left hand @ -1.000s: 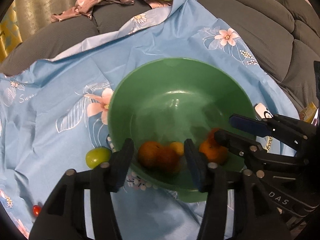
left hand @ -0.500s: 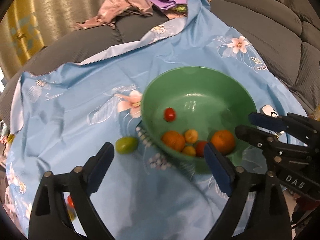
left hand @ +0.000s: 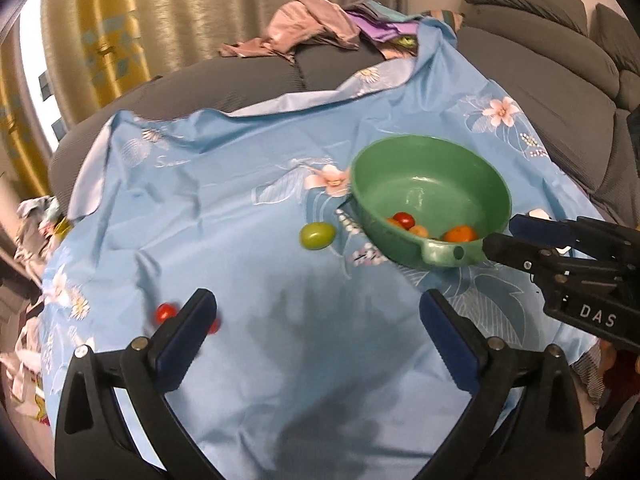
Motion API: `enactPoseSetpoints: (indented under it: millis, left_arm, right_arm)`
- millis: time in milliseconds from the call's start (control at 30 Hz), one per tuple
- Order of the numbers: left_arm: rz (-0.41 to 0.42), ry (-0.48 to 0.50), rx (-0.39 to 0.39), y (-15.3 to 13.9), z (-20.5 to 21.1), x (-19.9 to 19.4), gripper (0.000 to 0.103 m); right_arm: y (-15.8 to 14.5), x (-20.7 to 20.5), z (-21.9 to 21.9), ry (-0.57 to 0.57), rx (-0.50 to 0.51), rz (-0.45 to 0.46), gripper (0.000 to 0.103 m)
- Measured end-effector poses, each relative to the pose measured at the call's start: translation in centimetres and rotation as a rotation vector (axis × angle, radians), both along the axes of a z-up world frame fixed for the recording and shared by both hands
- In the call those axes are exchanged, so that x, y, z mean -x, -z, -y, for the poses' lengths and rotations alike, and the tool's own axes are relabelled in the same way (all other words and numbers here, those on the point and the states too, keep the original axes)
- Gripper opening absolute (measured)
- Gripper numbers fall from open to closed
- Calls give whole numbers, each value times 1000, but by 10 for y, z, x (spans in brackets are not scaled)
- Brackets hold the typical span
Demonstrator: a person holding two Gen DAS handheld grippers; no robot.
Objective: Organize fruits
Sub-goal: 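Lift both tools away from the green bowl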
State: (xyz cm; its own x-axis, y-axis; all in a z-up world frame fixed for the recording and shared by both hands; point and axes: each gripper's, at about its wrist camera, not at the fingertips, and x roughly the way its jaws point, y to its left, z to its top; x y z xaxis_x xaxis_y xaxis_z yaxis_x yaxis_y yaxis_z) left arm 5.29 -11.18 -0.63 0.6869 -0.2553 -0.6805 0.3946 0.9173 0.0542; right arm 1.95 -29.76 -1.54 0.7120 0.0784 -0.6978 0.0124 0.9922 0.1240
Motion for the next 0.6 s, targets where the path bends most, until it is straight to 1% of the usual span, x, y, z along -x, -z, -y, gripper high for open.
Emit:
enactPoseSetpoints:
  millis: [167,367,467,600]
  left_arm:
    - [46,-54,-5,-8,-18,17,102]
    - [88,-94,5,-13,-36,30,102]
    - [93,-114,14,-14,-47,32,102]
    - [77,-134,46,-12,-62,33,102]
  right_arm:
    - [-8,6,-19,-39,16,13,43]
    - [-18,10,-42,-83,35,34,43]
    - [-20,8,-53,-101,46,34,43]
    - [-20,7,-67,-123,59,29,43]
